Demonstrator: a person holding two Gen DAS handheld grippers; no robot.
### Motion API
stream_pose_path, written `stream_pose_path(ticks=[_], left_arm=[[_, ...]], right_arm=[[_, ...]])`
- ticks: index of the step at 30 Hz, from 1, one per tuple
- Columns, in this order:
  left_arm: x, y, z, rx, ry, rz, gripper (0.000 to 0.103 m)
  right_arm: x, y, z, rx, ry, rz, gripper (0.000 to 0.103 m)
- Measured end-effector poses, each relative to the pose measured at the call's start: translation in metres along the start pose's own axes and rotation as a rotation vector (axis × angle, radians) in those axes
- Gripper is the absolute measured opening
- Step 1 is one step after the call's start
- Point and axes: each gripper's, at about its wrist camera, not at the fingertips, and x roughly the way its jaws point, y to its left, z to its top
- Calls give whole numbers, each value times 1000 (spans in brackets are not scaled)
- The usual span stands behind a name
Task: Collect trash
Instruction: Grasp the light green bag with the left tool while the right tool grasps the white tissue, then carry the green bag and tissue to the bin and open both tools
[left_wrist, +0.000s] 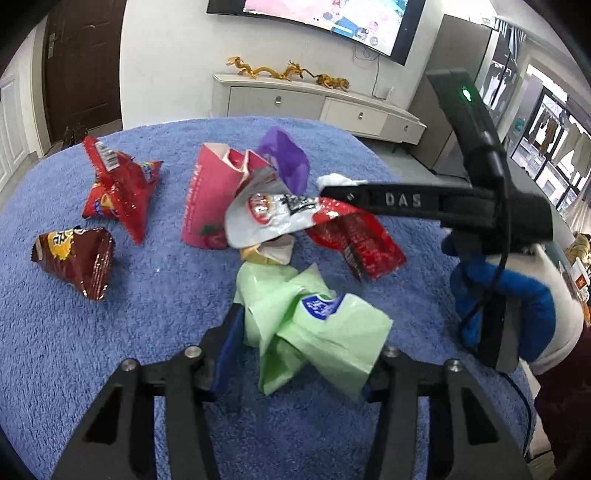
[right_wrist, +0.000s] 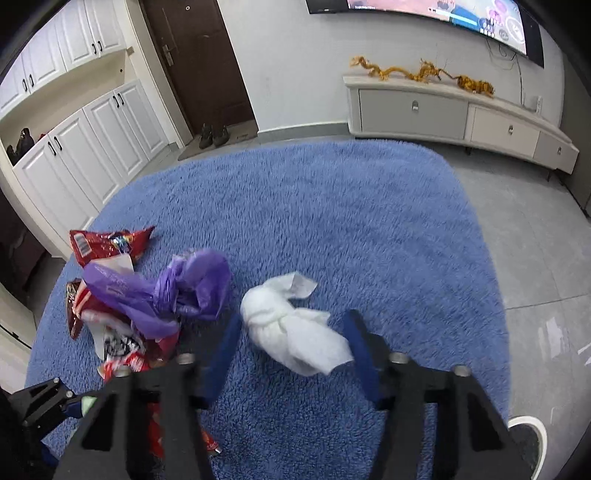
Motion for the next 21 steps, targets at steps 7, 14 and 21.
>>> stream_pose_path(ticks=[7, 14, 21], left_arm=[[-23, 3, -18, -13, -15, -9, 40], [-68, 1, -43, -11, -53, -1, 39], [-115, -15, -59, 18, -109, 11, 39]], right_arm=[[-31, 0, -29, 13, -10, 36, 27], [-89, 10, -65, 34, -69, 71, 26], [-153, 16, -107, 62, -126, 96, 26]])
